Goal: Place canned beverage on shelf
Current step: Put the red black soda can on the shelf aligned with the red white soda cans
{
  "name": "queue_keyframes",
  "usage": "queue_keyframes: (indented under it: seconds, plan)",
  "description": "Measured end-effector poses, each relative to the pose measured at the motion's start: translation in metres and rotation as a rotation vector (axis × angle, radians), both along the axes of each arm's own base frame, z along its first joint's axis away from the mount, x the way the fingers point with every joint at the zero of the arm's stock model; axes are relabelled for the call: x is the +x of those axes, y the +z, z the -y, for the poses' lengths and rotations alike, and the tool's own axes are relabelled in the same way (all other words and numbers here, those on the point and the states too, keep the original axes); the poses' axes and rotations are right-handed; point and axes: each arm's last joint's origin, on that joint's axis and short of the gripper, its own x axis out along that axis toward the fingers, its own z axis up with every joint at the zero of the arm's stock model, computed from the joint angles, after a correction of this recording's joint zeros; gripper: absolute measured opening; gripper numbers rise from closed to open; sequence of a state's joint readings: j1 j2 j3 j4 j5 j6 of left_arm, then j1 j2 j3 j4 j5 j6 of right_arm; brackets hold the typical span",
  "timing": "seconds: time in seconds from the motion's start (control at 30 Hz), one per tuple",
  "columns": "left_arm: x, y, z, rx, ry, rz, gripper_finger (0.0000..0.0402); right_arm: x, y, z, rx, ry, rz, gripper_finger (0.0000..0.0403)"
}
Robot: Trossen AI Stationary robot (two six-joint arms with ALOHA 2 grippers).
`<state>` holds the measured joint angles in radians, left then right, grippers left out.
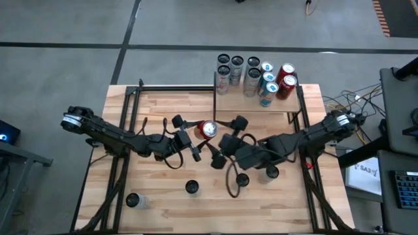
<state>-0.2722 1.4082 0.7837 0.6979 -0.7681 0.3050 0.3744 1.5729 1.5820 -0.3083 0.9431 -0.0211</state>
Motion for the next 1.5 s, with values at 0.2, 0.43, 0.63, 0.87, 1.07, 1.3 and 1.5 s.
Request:
queue_keyframes:
  seconds: [0.2,0.43,0.63,0.87,1.07,1.3,1.5]
  plan:
    - [0.0,0.0,0.0,-0.001,-0.002,0.003,0.029,0.014,0.008,0.009,0.028,-0.032,0.03,0.0375]
    - [0.0,0.002,0.002,-0.005,-0.019,0.021,0.029,0.023,0.01,0.022,0.144,0.003,0.025,0.0375]
    - [0.001,0.005,0.004,-0.008,-0.068,0.043,0.029,0.027,0.007,0.03,0.19,-0.007,0.014,0.0371]
    - [0.001,0.006,0.004,-0.009,-0.075,0.045,0.029,0.025,0.01,0.03,0.206,0.008,0.022,0.0288]
    - [0.001,0.007,0.004,-0.02,-0.089,0.057,0.029,0.021,0.015,0.032,0.243,0.023,0.035,0.0288]
    - [0.001,0.009,0.004,-0.031,-0.103,0.071,0.029,0.01,0.025,0.035,0.278,0.038,0.054,0.0288]
    - [0.001,0.01,0.004,-0.02,-0.108,0.083,0.029,0.006,0.029,0.037,0.306,0.062,0.061,0.0288]
